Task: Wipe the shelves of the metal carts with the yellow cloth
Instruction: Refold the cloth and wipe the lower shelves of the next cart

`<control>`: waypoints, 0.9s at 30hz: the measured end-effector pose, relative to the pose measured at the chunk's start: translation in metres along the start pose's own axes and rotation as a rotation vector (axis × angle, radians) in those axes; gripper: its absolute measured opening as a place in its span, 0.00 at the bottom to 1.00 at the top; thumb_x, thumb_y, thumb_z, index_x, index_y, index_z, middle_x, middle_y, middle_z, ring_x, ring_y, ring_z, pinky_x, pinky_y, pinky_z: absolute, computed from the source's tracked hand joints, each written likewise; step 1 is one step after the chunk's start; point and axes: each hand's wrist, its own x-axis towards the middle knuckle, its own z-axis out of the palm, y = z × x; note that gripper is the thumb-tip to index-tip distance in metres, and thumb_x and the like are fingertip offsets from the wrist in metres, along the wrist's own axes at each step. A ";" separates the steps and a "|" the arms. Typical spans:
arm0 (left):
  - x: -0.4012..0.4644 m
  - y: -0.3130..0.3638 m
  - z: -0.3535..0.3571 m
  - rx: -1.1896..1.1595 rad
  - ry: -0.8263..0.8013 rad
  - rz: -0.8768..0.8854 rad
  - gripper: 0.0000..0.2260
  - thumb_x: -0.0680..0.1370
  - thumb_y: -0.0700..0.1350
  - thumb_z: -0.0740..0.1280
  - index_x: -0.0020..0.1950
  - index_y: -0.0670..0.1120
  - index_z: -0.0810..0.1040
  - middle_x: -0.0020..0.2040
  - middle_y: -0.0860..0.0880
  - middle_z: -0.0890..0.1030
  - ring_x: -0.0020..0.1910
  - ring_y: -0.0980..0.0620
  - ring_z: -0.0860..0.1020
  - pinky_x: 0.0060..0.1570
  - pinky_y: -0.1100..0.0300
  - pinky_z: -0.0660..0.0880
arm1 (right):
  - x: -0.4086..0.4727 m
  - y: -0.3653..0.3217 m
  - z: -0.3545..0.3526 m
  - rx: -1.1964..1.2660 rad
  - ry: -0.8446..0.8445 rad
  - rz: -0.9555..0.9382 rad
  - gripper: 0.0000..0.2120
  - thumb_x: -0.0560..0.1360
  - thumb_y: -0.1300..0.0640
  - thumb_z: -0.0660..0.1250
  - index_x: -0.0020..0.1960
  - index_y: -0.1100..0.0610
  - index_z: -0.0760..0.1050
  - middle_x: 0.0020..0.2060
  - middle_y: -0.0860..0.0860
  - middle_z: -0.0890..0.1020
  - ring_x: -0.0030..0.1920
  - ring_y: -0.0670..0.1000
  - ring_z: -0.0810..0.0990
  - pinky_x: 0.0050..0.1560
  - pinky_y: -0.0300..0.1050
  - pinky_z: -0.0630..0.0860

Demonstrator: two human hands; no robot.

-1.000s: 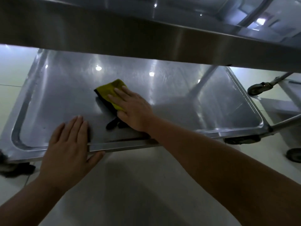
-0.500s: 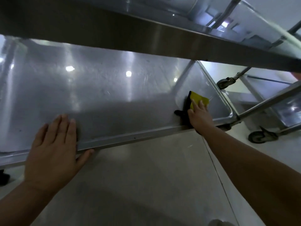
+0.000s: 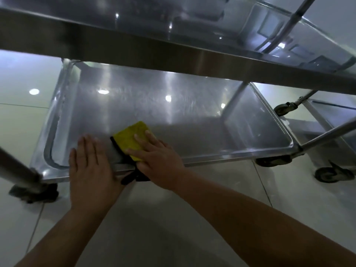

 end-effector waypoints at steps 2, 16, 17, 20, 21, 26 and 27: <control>-0.003 -0.007 -0.002 0.006 -0.005 0.008 0.49 0.71 0.72 0.49 0.71 0.29 0.60 0.71 0.28 0.62 0.72 0.34 0.60 0.72 0.43 0.51 | -0.017 0.018 -0.006 0.035 -0.001 -0.024 0.21 0.79 0.50 0.57 0.72 0.45 0.68 0.77 0.48 0.58 0.78 0.51 0.48 0.72 0.48 0.52; -0.041 -0.037 -0.012 -0.048 0.133 0.179 0.30 0.73 0.54 0.59 0.62 0.29 0.71 0.61 0.29 0.71 0.64 0.31 0.66 0.70 0.40 0.56 | -0.107 0.134 -0.026 0.029 0.192 0.654 0.18 0.81 0.59 0.58 0.70 0.58 0.71 0.73 0.59 0.65 0.76 0.62 0.55 0.73 0.54 0.57; -0.045 -0.038 -0.012 -0.061 0.179 0.190 0.28 0.73 0.51 0.60 0.60 0.28 0.72 0.58 0.29 0.71 0.60 0.30 0.68 0.68 0.38 0.59 | -0.098 0.122 -0.021 -0.009 0.179 0.613 0.18 0.80 0.57 0.57 0.68 0.59 0.73 0.71 0.60 0.68 0.75 0.65 0.57 0.72 0.56 0.58; -0.050 -0.044 -0.011 -0.101 0.234 0.194 0.25 0.73 0.48 0.61 0.59 0.28 0.72 0.55 0.30 0.72 0.56 0.30 0.70 0.66 0.40 0.61 | -0.067 0.084 -0.007 -0.011 0.099 0.482 0.23 0.79 0.47 0.52 0.70 0.53 0.71 0.74 0.53 0.64 0.77 0.60 0.52 0.74 0.58 0.57; -0.051 -0.047 -0.011 -0.114 0.227 0.186 0.25 0.73 0.48 0.60 0.60 0.28 0.72 0.55 0.30 0.72 0.57 0.30 0.70 0.66 0.41 0.61 | -0.053 0.068 -0.005 -0.014 0.028 0.442 0.23 0.80 0.46 0.52 0.73 0.50 0.67 0.76 0.49 0.59 0.78 0.57 0.47 0.75 0.56 0.55; -0.055 -0.057 -0.010 -0.224 0.207 0.167 0.23 0.75 0.46 0.58 0.60 0.28 0.74 0.55 0.31 0.75 0.59 0.32 0.70 0.66 0.45 0.61 | 0.016 -0.027 -0.001 0.010 -0.041 0.146 0.22 0.82 0.50 0.55 0.75 0.43 0.60 0.78 0.48 0.51 0.78 0.52 0.43 0.75 0.51 0.50; -0.055 -0.058 -0.009 -0.249 0.217 0.162 0.22 0.75 0.45 0.58 0.59 0.28 0.74 0.55 0.31 0.75 0.59 0.32 0.70 0.66 0.44 0.61 | 0.032 -0.042 0.001 0.026 -0.058 0.097 0.22 0.82 0.50 0.55 0.75 0.43 0.60 0.78 0.48 0.51 0.78 0.52 0.43 0.75 0.51 0.49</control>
